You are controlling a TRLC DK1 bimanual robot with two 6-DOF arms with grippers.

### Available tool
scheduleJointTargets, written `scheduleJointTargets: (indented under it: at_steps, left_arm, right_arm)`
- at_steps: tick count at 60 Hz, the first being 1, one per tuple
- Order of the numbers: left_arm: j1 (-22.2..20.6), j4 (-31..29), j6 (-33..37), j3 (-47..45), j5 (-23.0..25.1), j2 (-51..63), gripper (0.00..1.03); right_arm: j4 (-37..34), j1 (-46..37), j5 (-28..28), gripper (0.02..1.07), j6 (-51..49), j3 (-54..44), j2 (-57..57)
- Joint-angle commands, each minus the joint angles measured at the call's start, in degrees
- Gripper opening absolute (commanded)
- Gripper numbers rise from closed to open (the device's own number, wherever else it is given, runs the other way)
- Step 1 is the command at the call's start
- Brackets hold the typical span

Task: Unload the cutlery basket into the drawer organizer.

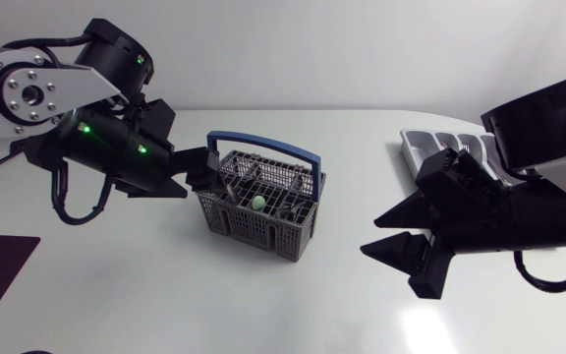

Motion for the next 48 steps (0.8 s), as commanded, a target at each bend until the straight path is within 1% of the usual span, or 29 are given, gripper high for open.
scheduleJointTargets:
  at_steps: [1,9,18,37,48]
  left_arm:
    - [-0.64,0.24,-0.9,2.34,0.51,1.2,0.96]
    - [-1.34,-0.46,-1.78,4.97,0.42,2.69,0.96]
    - [-1.43,-3.8,-2.74,8.84,0.33,5.42,0.93]
    - [-1.17,-8.54,-3.71,13.5,-0.63,9.99,0.93]
    - [-0.99,-8.81,-4.06,13.85,-0.9,12.36,0.93]
  right_arm:
    - [0.9,0.93,0.6,0.71,1.89,-0.06,0.74]
    - [0.9,1.98,1.3,0.71,2.59,0.38,0.83]
    - [0.98,2.77,1.74,0.7,3.2,1.26,1.71]
    - [1.07,4.27,2.18,0.71,3.91,1.87,2.85]
    - [2.13,4.97,2.7,0.7,4.26,1.08,3.56]
